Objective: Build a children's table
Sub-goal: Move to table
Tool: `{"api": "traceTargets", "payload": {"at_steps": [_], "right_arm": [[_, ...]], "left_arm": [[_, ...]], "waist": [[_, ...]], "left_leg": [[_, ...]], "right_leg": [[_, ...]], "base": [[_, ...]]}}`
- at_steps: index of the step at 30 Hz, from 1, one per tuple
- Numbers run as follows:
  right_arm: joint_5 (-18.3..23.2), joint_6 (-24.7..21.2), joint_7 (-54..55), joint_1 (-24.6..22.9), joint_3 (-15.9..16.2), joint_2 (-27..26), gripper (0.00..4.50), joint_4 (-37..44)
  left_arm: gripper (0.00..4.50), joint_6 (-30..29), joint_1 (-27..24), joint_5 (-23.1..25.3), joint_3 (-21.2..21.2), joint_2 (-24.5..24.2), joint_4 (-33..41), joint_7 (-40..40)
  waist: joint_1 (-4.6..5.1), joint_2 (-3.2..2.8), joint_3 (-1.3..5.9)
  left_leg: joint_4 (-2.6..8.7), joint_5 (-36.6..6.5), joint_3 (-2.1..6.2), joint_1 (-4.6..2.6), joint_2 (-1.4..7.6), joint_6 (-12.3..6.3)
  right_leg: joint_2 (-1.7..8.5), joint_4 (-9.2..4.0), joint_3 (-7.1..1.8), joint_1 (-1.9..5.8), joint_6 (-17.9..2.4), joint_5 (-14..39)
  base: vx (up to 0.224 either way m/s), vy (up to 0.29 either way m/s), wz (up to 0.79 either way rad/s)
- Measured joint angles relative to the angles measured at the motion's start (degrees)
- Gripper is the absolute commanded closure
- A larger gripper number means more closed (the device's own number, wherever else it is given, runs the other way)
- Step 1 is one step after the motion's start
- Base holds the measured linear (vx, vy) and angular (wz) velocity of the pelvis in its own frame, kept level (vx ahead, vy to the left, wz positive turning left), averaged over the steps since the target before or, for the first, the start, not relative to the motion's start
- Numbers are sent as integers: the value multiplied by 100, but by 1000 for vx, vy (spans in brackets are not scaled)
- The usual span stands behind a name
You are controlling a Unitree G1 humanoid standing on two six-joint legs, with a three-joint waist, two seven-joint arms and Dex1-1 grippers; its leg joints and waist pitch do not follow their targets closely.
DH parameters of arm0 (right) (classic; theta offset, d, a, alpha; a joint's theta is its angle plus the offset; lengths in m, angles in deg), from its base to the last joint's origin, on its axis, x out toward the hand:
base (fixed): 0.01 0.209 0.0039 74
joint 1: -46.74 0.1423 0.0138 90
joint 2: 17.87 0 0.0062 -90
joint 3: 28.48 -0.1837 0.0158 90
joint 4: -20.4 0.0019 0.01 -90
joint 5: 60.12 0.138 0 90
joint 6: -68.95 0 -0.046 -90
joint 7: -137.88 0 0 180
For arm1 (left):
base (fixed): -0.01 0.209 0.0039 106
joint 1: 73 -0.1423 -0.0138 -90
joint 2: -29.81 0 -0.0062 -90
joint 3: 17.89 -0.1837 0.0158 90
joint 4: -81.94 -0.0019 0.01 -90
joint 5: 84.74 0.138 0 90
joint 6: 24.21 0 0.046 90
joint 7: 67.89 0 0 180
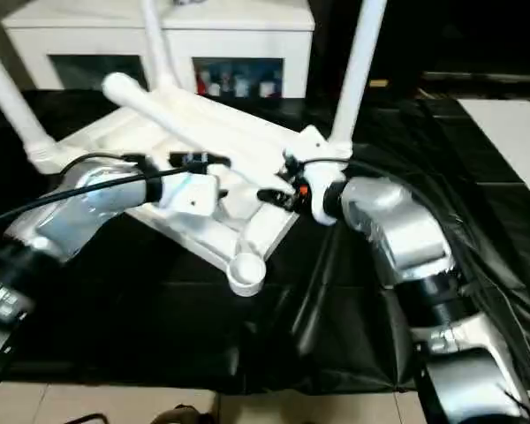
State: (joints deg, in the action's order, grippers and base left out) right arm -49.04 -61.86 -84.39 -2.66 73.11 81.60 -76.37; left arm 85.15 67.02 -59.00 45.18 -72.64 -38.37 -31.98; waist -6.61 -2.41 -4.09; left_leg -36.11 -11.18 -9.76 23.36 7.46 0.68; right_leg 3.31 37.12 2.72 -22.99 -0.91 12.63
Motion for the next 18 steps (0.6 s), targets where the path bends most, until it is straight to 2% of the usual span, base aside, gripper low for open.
{"api": "traceTargets", "payload": {"at_steps": [4,8,17,18], "right_arm": [[-38,-223,40,17,10,-2,329,124],[28,-286,-78,24,224,-171,329,429],[26,-361,-64,202,307,-259,329,451],[25,-361,-61,206,307,-259,329,451]], "left_arm": [[176,219,190,187,-61,141,-424,-362],[176,443,340,319,-89,260,-718,-598],[176,690,435,329,-105,414,-1003,-674],[191,724,458,329,-105,421,-1047,-677]], "waist": [[-20,-19,-7],[-1,-50,3],[-36,-70,-3],[-43,-72,-2]], "left_leg": [[-7,4,-3,-9,5,6],[-9,8,-3,-10,7,11],[-10,16,-2,-8,11,13],[-10,16,-3,-8,12,14]], "right_leg": [[2,0,4,18,-6,-7],[2,1,4,17,-2,-15],[2,3,11,17,-3,-17],[2,3,11,17,-3,-17]], "base": [[0,0,0],[0,0,0],[0,0,0],[0,0,0]]}}
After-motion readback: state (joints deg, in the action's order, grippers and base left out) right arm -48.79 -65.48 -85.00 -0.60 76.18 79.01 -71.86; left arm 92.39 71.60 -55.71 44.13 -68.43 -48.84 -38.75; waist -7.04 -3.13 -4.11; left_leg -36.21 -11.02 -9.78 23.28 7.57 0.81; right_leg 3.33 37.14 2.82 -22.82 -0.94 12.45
